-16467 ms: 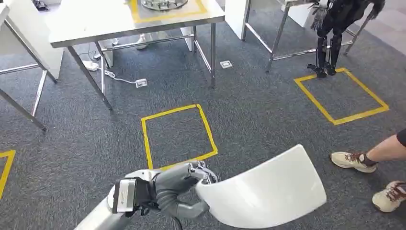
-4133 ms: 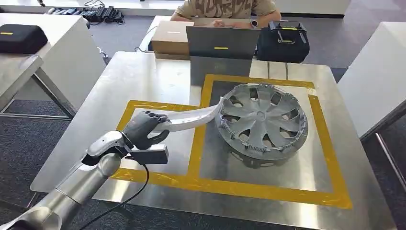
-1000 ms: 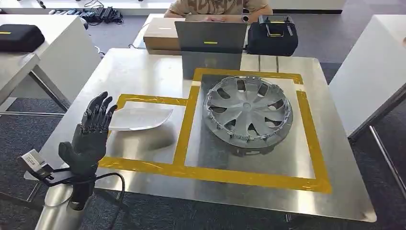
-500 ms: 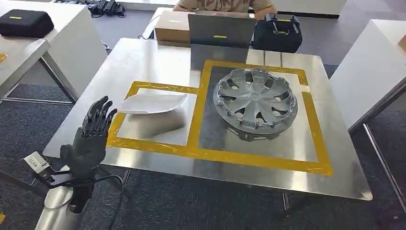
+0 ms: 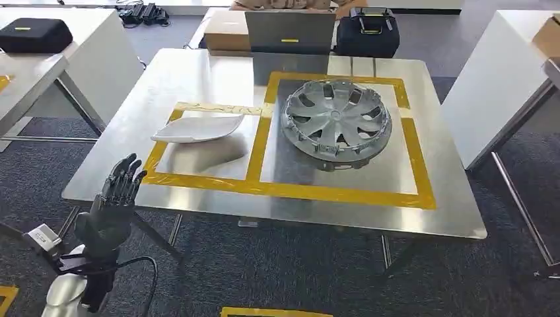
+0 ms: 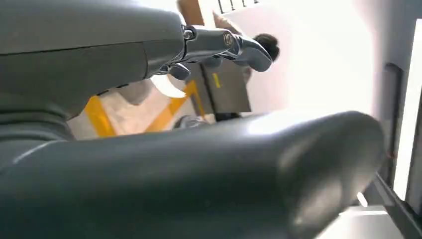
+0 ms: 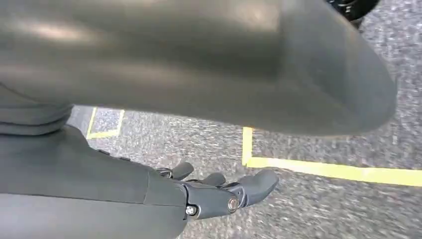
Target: Take the parts from the cabinet and place them on the table.
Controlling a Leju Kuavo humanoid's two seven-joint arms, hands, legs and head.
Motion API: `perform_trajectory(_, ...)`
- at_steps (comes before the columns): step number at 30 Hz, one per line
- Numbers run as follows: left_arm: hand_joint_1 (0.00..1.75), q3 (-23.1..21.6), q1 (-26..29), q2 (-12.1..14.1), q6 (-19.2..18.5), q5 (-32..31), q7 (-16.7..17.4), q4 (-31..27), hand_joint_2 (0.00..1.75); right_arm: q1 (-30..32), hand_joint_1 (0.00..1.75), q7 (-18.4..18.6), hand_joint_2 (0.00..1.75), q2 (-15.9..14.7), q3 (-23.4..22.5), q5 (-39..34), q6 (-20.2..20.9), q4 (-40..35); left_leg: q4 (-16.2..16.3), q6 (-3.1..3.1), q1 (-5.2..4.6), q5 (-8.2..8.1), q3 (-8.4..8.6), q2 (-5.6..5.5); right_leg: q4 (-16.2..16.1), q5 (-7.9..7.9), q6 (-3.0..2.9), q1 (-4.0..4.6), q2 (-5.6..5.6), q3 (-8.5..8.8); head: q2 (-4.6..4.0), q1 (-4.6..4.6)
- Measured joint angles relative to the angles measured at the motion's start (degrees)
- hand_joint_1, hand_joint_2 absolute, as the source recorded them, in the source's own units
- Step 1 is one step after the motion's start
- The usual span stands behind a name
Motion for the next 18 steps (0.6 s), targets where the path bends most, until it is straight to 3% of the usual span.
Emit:
perform_trajectory(2,0.0,0.69,0.01,0.52,0.06,-0.43,-0.37,1.76,0.0,0.01,0.0,-0.17,0.0,0.09,0.0,-0.18,-0.06,0.0,-8.66,-0.09,0.27,3.54,6.54,0.01,0.22,1.09,0.53,-0.19,-0.04,-1.48,0.0,-0.02)
perform_trajectory(3,0.0,1.05,-0.01,0.68,0.2,-0.57,-0.59,2.86,0.0,-0.07,0.0,-0.24,0.0,0.07,0.0,-0.26,-0.17,-0.02,-13.86,-0.14,0.42,2.01,9.96,-0.05,0.48,1.53,0.89,-0.16,-0.01,-1.81,0.0,-0.15)
perform_trajectory(4,0.0,1.37,0.0,0.79,0.22,-0.68,-0.94,3.99,0.0,-0.03,0.0,-0.37,0.0,0.09,0.0,-0.35,-0.26,0.0,-16.13,0.67,-0.02,1.16,11.27,-0.31,0.66,1.92,1.33,0.01,0.13,-2.08,0.0,-0.33)
perform_trajectory(7,0.0,2.34,0.22,0.94,0.76,-1.33,-2.01,8.23,0.0,0.0,0.0,-0.61,0.0,0.09,0.0,-0.59,-0.28,0.0,-15.57,2.46,-0.45,1.8,10.02,-0.44,-0.02,3.24,2.63,-0.17,0.2,-1.9,0.0,0.04)
perform_trajectory(8,0.0,2.51,0.14,0.94,0.94,-1.55,-2.23,9.73,0.0,0.25,0.0,-0.61,0.0,0.09,-0.02,-0.66,-0.28,0.0,-15.89,3.23,-0.32,2.68,9.39,-0.23,-0.13,3.9,3.05,-0.31,0.21,-2.17,0.0,-0.13)
perform_trajectory(9,0.0,2.82,0.01,0.87,1.2,-1.88,-2.47,11.17,0.0,0.3,0.0,-0.59,0.0,0.13,-0.02,-0.68,-0.28,0.0,-15.89,3.7,-0.21,3.41,8.71,0.02,0.89,1.87,3.14,-0.44,0.23,-2.84,0.0,-0.02)
perform_trajectory(10,0.0,3.02,0.02,0.85,1.42,-2.08,-2.62,12.44,0.0,0.39,0.0,-0.46,0.0,0.2,-0.02,-0.72,-0.24,0.0,-15.91,4.03,-0.22,4.08,7.92,0.0,3.45,-1.88,3.23,-0.4,0.21,-3.78,0.0,0.09)
perform_trajectory(12,0.0,3.56,-0.07,0.81,1.99,-2.6,-3.02,15.46,0.0,0.35,0.0,-0.44,0.0,0.35,-0.02,-0.76,-0.37,0.02,-15.86,4.28,-0.37,5.5,6.11,0.04,12.44,-9.07,3.41,-0.2,0.22,-6.1,0.0,0.44)
perform_trajectory(13,0.0,3.84,-0.08,0.74,2.25,-2.9,-3.1,17.1,0.0,0.33,0.0,-0.39,0.0,0.35,-0.02,-0.76,-0.39,0.0,-15.76,4.35,-0.54,6.17,5.18,0.12,16.19,-10.47,3.38,-0.07,0.22,-6.73,0.0,0.48)
perform_trajectory(14,0.0,4.04,0.0,0.7,2.4,-3.08,-3.13,18.19,0.0,0.33,0.0,-0.35,0.0,0.35,-0.02,-0.79,-0.48,0.0,-15.66,4.37,-0.68,6.85,4.35,0.14,18.15,-10.06,3.22,0.07,0.22,-6.44,0.0,0.5)
perform_trajectory(15,0.0,4.2,0.0,0.63,2.43,-3.13,-3.32,19.1,0.0,0.38,0.0,-0.28,0.0,0.35,-0.02,-0.79,-0.52,0.0,-15.52,4.35,-0.81,7.47,3.47,0.17,17.61,-8.33,2.94,0.26,0.22,-5.0,0.0,0.55)
perform_trajectory(16,0.0,4.28,-0.07,0.61,2.45,-3.19,-3.45,19.77,0.0,0.38,0.0,-0.28,0.0,0.35,-0.02,-0.81,-0.55,0.02,-15.39,4.31,-0.96,7.97,2.71,0.16,15.01,-6.32,2.55,0.48,0.22,-2.48,0.0,0.61)
perform_trajectory(17,0.0,4.46,-0.12,0.57,2.47,-3.21,-3.52,20.45,0.0,0.33,0.0,-0.28,0.0,0.35,-0.02,-0.81,-0.55,0.0,-15.28,4.25,-1.14,8.49,2.04,0.14,10.03,-4.79,1.85,0.83,0.25,1.54,0.0,0.66)
perform_trajectory(18,0.0,4.59,-0.2,0.5,2.49,-3.21,-3.56,20.96,0.0,0.18,0.0,-0.3,0.0,0.33,-0.02,-0.81,-0.55,0.0,-15.19,4.2,-1.13,9.0,1.75,0.17,4.3,-5.04,1.02,1.25,0.26,5.88,0.0,0.66)
